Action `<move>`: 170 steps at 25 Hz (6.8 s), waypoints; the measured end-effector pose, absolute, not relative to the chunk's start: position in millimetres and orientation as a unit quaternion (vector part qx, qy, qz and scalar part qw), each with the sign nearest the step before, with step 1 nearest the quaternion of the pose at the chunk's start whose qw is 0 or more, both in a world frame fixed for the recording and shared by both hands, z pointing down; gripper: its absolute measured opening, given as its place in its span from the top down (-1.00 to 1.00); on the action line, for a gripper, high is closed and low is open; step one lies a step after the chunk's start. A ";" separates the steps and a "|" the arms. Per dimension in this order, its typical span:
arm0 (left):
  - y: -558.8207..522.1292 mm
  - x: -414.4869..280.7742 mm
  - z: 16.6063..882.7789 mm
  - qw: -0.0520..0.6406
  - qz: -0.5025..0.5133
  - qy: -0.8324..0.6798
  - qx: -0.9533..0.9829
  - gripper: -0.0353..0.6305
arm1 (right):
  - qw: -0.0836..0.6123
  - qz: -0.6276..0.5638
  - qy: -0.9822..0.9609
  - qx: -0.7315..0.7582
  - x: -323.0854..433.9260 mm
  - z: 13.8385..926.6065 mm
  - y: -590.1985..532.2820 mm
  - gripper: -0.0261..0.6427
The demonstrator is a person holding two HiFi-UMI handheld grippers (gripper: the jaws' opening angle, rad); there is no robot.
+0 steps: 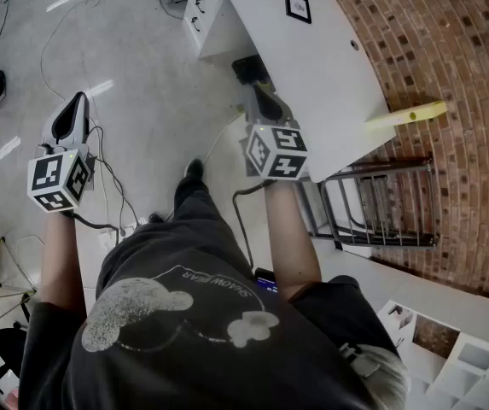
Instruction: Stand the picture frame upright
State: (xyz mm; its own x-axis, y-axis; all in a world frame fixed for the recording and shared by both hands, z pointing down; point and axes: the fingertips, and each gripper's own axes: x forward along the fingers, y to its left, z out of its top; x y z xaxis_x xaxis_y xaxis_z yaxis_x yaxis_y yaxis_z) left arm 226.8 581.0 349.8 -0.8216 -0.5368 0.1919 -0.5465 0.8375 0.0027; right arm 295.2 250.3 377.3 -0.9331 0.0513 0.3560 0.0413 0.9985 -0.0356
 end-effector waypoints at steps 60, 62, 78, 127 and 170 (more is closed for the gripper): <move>193.8 -103.5 369.8 0.121 0.032 -0.844 0.521 -0.23 | 0.171 0.151 -0.966 0.117 43.7 436.6 -34.0 -0.08; 172.9 -120.4 376.0 0.125 0.032 -0.832 0.539 -0.23 | 0.172 0.153 -0.964 0.135 37.1 440.5 -45.0 -0.08; -38.0 -253.6 425.6 0.168 0.098 -0.651 0.733 -0.23 | 0.191 0.197 -0.888 0.369 -25.3 475.2 -144.3 -0.08; -140.0 -248.1 485.2 0.207 0.176 -0.482 0.833 -0.23 | 0.262 0.366 -0.696 0.559 -32.3 576.7 -168.2 0.38; -159.9 -183.3 486.5 0.319 0.160 -0.491 0.795 0.47 | 0.165 0.214 -0.818 0.508 -50.0 467.8 -194.8 0.69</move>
